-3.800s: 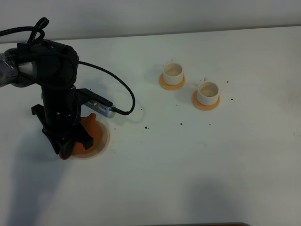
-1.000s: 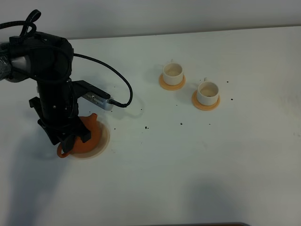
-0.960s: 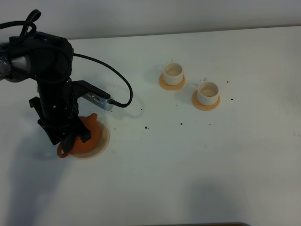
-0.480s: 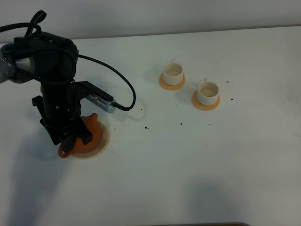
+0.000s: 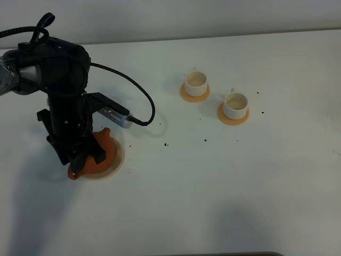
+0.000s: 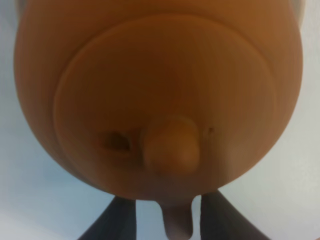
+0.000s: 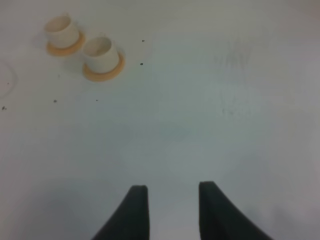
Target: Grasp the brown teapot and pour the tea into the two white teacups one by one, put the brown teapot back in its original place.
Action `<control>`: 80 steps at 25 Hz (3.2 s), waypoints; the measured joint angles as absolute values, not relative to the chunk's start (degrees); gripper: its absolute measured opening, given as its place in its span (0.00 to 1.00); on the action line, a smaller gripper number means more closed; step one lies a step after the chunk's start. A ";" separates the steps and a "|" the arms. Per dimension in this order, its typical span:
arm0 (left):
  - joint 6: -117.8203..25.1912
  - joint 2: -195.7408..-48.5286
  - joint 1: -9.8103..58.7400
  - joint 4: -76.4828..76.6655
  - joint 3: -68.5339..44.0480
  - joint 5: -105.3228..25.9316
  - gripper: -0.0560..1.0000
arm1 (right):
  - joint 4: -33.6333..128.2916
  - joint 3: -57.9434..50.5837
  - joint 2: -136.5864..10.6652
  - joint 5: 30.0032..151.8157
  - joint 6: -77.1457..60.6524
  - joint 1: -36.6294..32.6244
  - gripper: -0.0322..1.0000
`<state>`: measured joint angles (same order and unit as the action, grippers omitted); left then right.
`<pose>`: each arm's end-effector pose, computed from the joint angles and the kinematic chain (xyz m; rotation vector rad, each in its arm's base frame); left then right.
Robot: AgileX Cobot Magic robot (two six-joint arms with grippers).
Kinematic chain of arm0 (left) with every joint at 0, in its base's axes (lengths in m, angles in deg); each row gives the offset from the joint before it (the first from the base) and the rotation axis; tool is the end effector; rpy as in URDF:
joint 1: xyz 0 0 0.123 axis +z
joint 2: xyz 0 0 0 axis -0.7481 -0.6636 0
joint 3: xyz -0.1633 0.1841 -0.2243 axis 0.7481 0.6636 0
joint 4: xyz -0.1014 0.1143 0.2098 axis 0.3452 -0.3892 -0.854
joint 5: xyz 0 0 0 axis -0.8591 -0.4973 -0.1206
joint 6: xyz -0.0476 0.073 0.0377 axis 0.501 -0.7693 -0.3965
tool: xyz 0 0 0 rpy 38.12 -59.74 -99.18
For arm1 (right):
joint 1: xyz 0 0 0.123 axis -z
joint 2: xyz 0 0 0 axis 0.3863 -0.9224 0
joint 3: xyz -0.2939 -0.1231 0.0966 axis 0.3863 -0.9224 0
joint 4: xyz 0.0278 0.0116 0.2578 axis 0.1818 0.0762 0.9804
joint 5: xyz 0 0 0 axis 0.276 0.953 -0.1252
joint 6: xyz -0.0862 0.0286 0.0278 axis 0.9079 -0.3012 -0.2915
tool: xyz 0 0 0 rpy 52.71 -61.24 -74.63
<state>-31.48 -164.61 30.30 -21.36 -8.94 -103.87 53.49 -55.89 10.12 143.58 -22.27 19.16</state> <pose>0.3682 -0.1078 0.1843 -1.0253 -2.7336 -0.1768 -0.0444 0.0176 0.2763 -0.2346 2.0465 0.2384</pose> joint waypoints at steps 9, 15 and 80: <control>-29.36 -164.61 30.30 -20.45 -8.94 -103.92 0.17 | 53.49 -55.89 10.12 143.58 -22.27 19.16 0.26; -29.11 -164.61 30.30 -20.31 -8.94 -103.92 0.17 | 53.49 -55.89 10.12 143.58 -22.27 19.16 0.26; -37.27 -160.93 27.91 -17.75 -19.22 -92.76 0.16 | 53.49 -55.89 10.12 143.58 -22.27 19.16 0.26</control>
